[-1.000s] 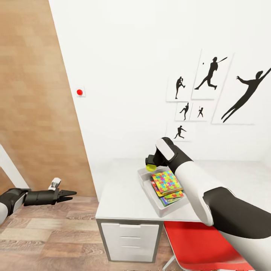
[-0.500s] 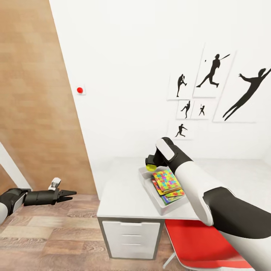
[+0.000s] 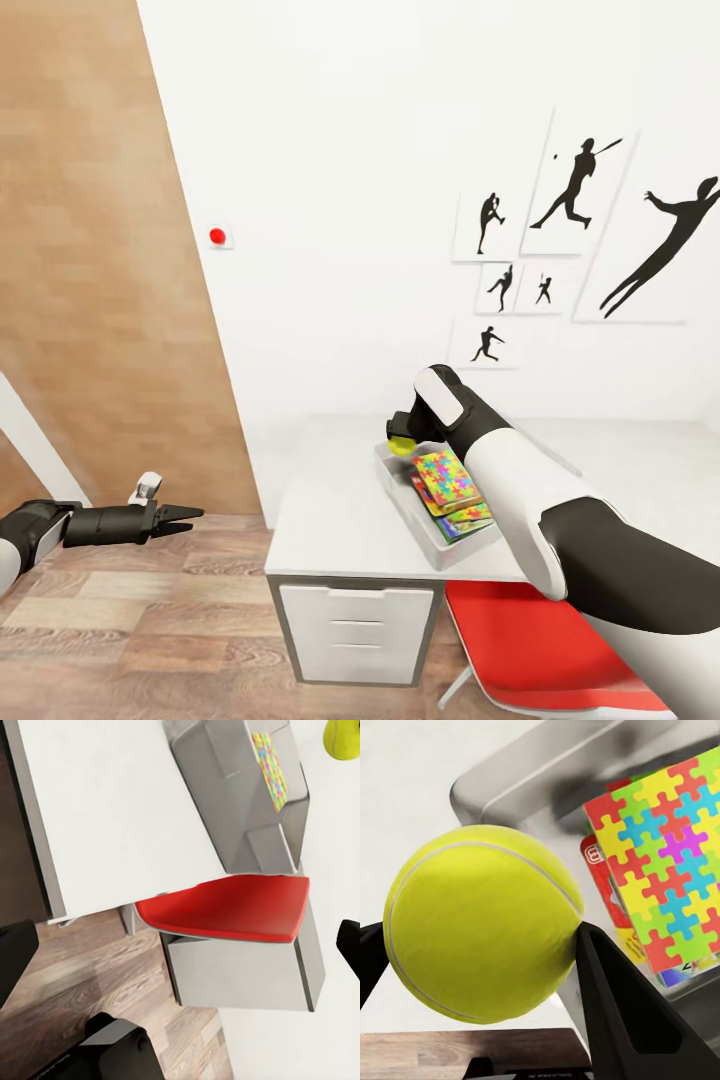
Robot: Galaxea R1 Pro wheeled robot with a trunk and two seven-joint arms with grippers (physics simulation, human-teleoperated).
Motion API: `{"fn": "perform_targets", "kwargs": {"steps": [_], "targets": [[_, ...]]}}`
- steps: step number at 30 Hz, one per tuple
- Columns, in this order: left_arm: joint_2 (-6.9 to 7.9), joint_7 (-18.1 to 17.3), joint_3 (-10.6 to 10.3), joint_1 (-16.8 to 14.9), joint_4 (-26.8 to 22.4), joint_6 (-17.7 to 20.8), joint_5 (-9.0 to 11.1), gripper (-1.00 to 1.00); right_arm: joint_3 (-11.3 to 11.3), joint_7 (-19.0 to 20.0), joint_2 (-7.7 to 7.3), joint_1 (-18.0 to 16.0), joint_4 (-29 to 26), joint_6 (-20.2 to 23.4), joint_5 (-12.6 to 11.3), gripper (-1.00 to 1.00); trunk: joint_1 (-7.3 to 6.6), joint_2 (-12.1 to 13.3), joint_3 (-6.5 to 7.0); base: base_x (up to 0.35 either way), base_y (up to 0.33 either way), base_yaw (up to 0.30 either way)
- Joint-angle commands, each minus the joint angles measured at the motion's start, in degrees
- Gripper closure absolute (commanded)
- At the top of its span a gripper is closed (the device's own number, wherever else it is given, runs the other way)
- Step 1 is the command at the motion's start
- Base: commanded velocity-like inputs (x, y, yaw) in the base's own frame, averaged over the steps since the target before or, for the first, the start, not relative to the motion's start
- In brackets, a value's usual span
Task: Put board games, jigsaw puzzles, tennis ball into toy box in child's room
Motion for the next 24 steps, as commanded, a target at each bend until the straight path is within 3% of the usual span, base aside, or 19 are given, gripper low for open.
{"fn": "perform_targets", "kwargs": {"steps": [1,13,24], "targets": [[0.03,-0.2,-0.5,0.0,0.0,0.6,0.4,-1.00,0.2,-0.7,0.00,-0.1,0.0,0.0,-0.7,1.00,0.04,-0.1,-0.14,0.000,0.038,0.000],[-0.03,-0.2,-0.5,0.0,0.0,0.6,0.4,-1.00,0.1,-0.7,0.00,-0.1,0.0,0.1,-0.7,1.00,0.04,-0.1,-0.89,-0.025,0.059,0.000],[-0.06,-0.2,-0.6,0.0,-0.1,0.6,0.4,-1.00,0.1,-0.7,0.00,-0.1,0.0,0.1,-0.6,1.00,0.04,-0.1,-1.67,-0.002,-0.026,0.000]]}}
